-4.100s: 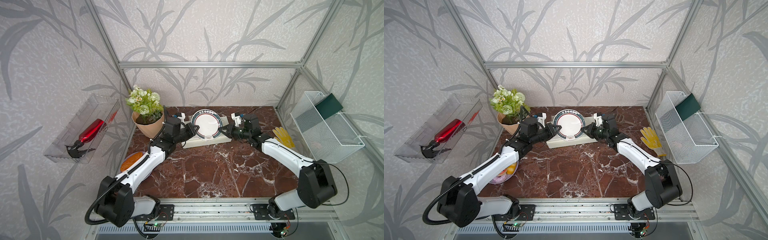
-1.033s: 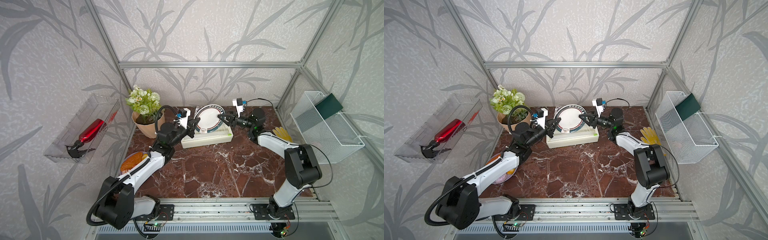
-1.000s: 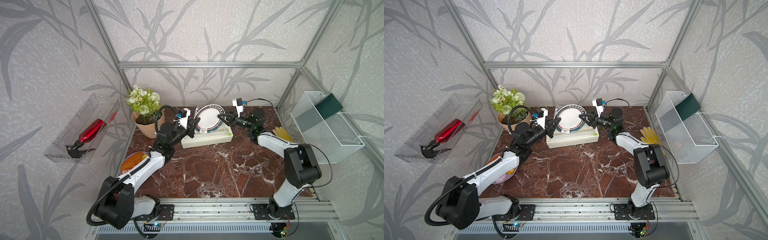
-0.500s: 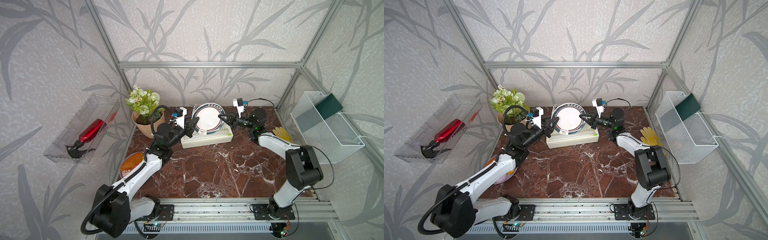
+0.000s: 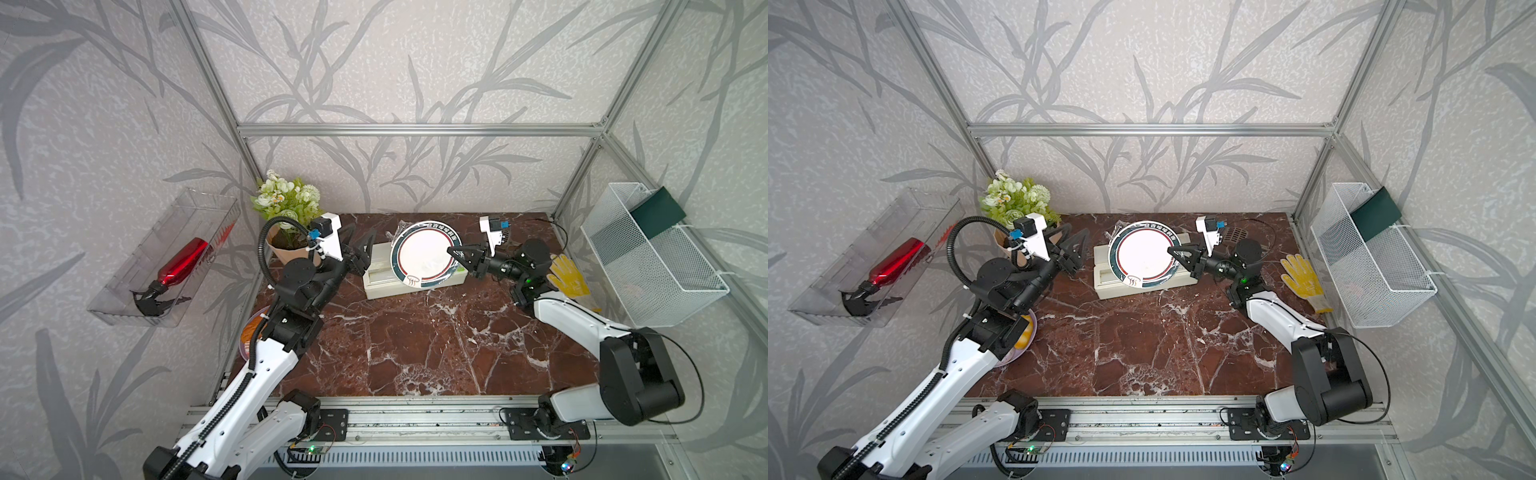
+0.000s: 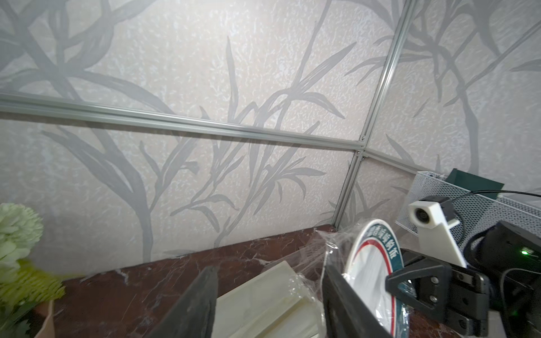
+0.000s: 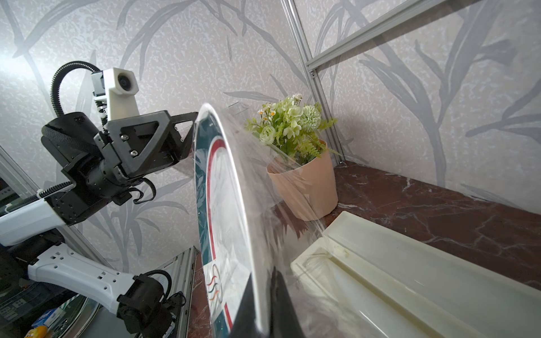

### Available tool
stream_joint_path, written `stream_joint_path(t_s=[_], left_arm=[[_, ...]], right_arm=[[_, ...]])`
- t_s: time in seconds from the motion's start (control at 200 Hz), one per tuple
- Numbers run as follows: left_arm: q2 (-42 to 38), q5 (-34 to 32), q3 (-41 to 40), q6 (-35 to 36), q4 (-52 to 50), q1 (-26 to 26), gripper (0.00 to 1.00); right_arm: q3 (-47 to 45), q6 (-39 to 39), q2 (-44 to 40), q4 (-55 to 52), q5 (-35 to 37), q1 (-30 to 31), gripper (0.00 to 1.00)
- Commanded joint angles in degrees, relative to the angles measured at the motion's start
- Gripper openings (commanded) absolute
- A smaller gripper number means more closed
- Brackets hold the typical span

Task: Wrap the plate with plastic wrap
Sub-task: Cover the plate with plastic wrap, then place the plate at the center of the board.

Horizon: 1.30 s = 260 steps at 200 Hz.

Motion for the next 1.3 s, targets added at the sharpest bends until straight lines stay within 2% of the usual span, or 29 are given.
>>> stream_joint_path(t_s=[0.0,0.235,0.375,0.555,0.63,0.985,1.295], left_arm=[[1.6,-3.3,2.1,-1.7,-7.8,-0.2,0.57],[3.7,-3.9,2.3,-5.6,-11.0,-0.3,0.56],[4.5,-3.3,1.7,-8.1,-13.1,-0.8,0.55],[4.3,-3.3,-0.4,-9.8,-14.1,-1.8,0.55],[4.3,-2.9,-1.2,-10.2,-14.3,-2.4,0.55],[5.0,-4.1,-5.0,-12.2,-15.3,-6.4,0.53],[7.3,-5.8,-6.8,-13.3,-15.2,-8.2,0.52]], right_arm=[[-2.9,-2.4,-6.2,-3.3,2.2,1.6,0.0],[-12.0,-4.0,-18.1,-20.6,12.8,5.0,0.0],[-12.9,-4.2,-23.9,-34.9,20.9,6.8,0.0],[-13.7,-0.1,-27.3,-49.6,29.9,6.8,0.0],[-14.0,0.9,-25.7,-53.0,31.3,6.8,0.0],[-14.8,9.3,-13.7,-52.6,34.3,6.8,0.0],[-13.6,18.7,-1.5,-48.9,29.5,6.8,0.0]])
